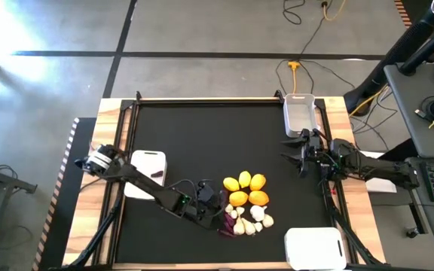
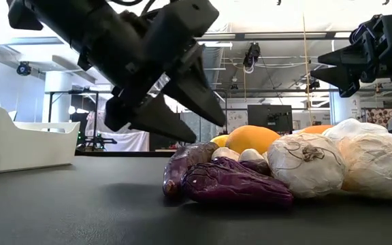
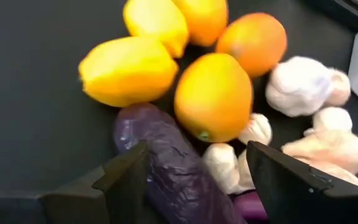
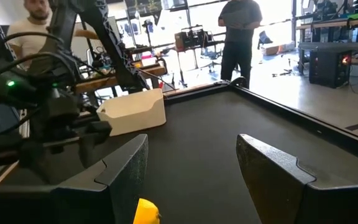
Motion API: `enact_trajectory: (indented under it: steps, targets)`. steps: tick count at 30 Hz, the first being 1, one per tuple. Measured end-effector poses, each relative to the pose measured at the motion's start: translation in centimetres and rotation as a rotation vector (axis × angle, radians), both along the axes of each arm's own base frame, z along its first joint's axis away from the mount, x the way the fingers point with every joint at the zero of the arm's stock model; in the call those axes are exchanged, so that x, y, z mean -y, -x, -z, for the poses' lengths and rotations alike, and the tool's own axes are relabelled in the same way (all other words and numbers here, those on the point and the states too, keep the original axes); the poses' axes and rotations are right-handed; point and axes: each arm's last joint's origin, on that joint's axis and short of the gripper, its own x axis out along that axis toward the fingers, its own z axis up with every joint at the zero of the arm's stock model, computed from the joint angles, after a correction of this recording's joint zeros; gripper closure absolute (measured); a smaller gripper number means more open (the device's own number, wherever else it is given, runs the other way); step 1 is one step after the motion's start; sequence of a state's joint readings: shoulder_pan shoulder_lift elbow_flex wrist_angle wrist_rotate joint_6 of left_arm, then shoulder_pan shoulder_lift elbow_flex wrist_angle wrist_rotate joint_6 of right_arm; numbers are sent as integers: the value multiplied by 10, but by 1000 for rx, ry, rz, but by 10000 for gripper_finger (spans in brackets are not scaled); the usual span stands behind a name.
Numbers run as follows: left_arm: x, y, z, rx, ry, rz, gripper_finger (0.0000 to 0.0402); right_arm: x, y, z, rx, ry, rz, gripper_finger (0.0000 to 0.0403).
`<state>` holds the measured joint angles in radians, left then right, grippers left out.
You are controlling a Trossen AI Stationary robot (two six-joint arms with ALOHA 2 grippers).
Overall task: Sort produce into baskets
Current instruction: Put the eggplant into the top white bin
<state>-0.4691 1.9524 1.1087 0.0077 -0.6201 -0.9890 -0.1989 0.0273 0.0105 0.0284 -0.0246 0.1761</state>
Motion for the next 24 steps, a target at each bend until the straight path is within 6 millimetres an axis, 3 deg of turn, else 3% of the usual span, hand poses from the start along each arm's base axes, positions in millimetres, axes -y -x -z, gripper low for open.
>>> enact_trajectory:
  steps: [10,16,24]
  targets:
    - [13,-22,4,-252,-182,-37,151,0,0,0,-2,0,0,165]
    - [16,-26,17,-346,-197,-49,154,0,0,0,-2,0,0,165]
    - [9,-12,18,-379,-177,-70,227,0,0,0,-2,-1,0,165]
